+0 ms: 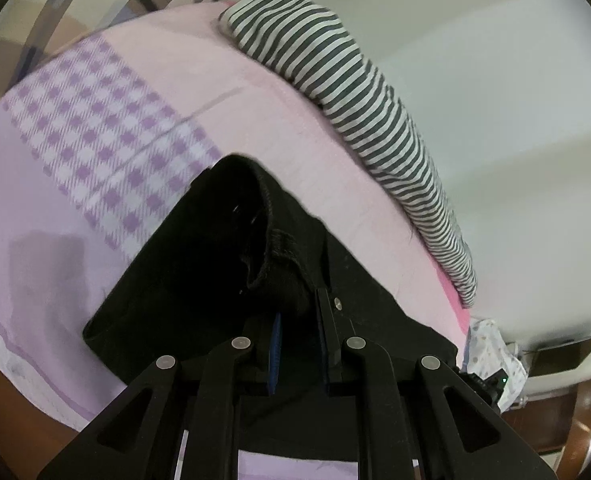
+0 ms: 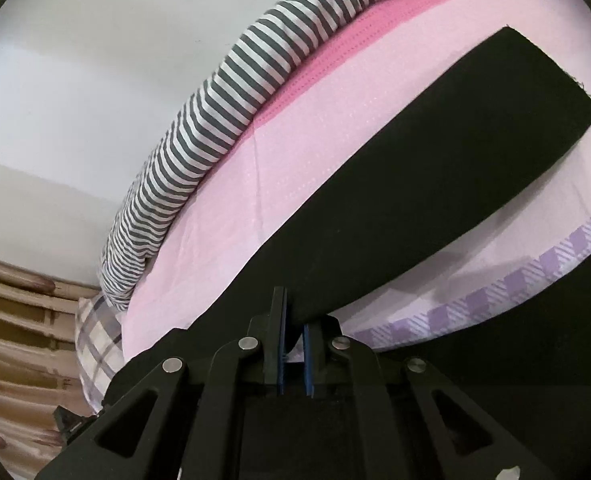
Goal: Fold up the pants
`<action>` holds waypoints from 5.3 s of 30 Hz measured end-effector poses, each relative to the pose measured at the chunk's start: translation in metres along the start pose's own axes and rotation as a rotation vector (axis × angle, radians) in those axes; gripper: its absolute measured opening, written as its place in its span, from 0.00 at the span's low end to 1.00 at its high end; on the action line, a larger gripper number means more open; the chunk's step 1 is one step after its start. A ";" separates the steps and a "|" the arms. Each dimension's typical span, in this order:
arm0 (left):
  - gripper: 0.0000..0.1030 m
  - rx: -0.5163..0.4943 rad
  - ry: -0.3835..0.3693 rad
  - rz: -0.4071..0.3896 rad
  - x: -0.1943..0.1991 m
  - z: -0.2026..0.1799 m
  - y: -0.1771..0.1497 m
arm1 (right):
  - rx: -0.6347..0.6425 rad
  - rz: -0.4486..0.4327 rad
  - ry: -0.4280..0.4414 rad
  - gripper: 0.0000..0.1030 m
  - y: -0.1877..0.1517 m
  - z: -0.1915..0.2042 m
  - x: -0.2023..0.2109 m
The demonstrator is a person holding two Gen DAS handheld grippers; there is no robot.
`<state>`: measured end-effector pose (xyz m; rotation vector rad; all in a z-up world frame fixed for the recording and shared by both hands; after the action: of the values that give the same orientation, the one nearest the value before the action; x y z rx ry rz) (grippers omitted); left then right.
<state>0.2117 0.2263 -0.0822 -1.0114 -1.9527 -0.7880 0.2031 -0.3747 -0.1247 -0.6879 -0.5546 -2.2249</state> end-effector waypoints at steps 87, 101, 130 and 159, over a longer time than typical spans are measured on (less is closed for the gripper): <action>0.48 -1.318 -0.006 -0.050 -0.083 -0.277 -0.309 | -0.007 -0.127 0.096 0.04 -0.126 -0.037 0.129; 0.07 -1.291 0.018 -0.004 -0.099 -0.295 -0.314 | -0.125 -0.179 0.145 0.24 -0.110 -0.091 0.135; 0.07 -1.235 0.071 0.044 -0.114 -0.293 -0.305 | -0.267 -0.335 0.141 0.23 -0.043 -0.161 0.175; 0.07 -1.219 0.057 0.057 -0.122 -0.293 -0.300 | -0.114 -0.415 0.049 0.04 -0.012 -0.124 0.201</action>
<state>0.1045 -0.1973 -0.0885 -1.6424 -1.2588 -2.0271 0.0376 -0.5417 -0.0968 -0.6150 -0.5909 -2.6692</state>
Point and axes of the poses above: each gripper's, at about its wrist camera, not at the fingertips, and x roughly against the way its jaws point, z to its left, y to its top, the point moved 4 cm from there along -x, roughly the way its jaws point, and after that the axes turned 11 degrees about y, right-handed, at the moved point
